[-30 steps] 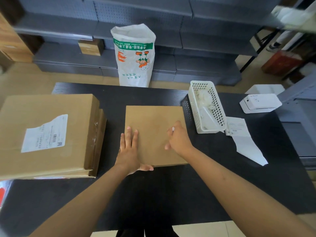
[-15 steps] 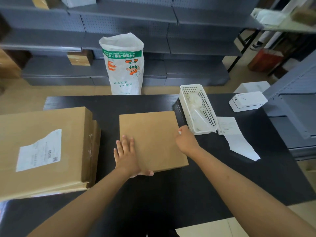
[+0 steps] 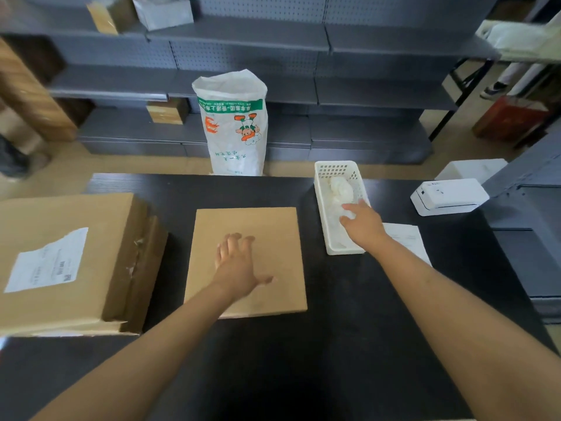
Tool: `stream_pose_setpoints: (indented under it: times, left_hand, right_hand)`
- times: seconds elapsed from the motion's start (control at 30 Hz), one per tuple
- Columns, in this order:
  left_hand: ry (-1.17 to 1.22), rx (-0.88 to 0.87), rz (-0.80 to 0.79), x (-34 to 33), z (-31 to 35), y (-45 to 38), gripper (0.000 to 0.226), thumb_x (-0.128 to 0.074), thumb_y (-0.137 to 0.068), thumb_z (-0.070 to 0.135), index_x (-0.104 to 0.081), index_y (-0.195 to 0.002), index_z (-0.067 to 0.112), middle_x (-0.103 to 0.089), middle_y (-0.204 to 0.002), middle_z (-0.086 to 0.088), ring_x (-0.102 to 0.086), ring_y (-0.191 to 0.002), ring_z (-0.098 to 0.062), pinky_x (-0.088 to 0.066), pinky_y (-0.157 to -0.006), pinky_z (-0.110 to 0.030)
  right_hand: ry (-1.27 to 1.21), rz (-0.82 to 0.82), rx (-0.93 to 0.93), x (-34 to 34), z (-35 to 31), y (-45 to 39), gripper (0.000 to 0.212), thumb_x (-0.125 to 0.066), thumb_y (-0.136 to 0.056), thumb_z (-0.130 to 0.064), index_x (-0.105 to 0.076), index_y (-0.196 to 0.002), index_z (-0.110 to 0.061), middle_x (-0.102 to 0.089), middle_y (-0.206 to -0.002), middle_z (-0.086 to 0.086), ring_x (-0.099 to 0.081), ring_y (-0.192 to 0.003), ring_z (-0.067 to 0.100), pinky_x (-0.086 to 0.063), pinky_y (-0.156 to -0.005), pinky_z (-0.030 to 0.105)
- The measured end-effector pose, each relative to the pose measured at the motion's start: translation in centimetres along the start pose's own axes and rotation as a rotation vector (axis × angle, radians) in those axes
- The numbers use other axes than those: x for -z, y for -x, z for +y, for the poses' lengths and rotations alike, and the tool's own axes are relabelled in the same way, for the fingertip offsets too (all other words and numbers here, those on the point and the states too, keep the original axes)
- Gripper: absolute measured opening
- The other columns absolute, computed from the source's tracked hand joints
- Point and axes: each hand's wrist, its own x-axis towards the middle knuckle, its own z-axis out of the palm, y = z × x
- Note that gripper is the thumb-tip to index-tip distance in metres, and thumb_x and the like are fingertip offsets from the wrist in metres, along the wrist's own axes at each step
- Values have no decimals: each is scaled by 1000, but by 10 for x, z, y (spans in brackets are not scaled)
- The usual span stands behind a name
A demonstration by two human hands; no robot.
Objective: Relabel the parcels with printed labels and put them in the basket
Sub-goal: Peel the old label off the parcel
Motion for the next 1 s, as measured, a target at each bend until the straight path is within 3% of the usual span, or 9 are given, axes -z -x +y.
stream_pose_setpoints:
  times: [0.1, 0.3, 0.47, 0.7, 1.0]
  left_hand:
    - [-2, -15, -7, -3, 43, -4, 89, -68, -82, 49, -19, -149, 18, -23, -152, -10, -21, -141, -31, -21, -116, -42]
    - [-187, -72, -17, 2, 126, -12, 80, -63, -86, 46, -22, -148, 17, -42, -141, -11, -45, -125, -31, -39, -98, -39]
    - [-281, -136, 27, 10, 178, -19, 73, -64, -84, 45, -29, -144, 19, -47, -137, -9, -49, -120, -29, -42, -96, -39]
    - [-334, -283, 7, -6, 244, -34, 66, -60, -88, 45, -31, -142, 20, -49, -134, -5, -52, -119, -27, -42, -98, -43]
    - [-328, -268, -57, -56, 311, -53, 62, -62, -87, 41, -37, -139, 18, -50, -132, -7, -53, -115, -26, -43, -96, -38]
  right_hand:
    - [65, -105, 80, 11, 18, 3, 32, -47, -98, -26, -57, -128, -21, -48, -142, 7, -45, -125, 30, -38, -104, 38]
    - [106, -206, 187, 50, 57, 15, 30, -47, -97, -21, -59, -124, -17, -53, -134, 10, -49, -120, 28, -45, -100, 39]
    - [91, -188, 159, 88, 105, 22, 25, -47, -94, -14, -66, -111, -11, -62, -121, 7, -55, -113, 26, -45, -96, 34]
    - [66, -115, 21, 120, 169, 34, 26, -48, -94, -16, -63, -116, -14, -60, -123, 10, -56, -112, 24, -46, -99, 36]
    - [86, -176, 23, 134, 242, 5, 26, -49, -91, -11, -65, -113, -11, -65, -117, 8, -57, -111, 25, -45, -98, 36]
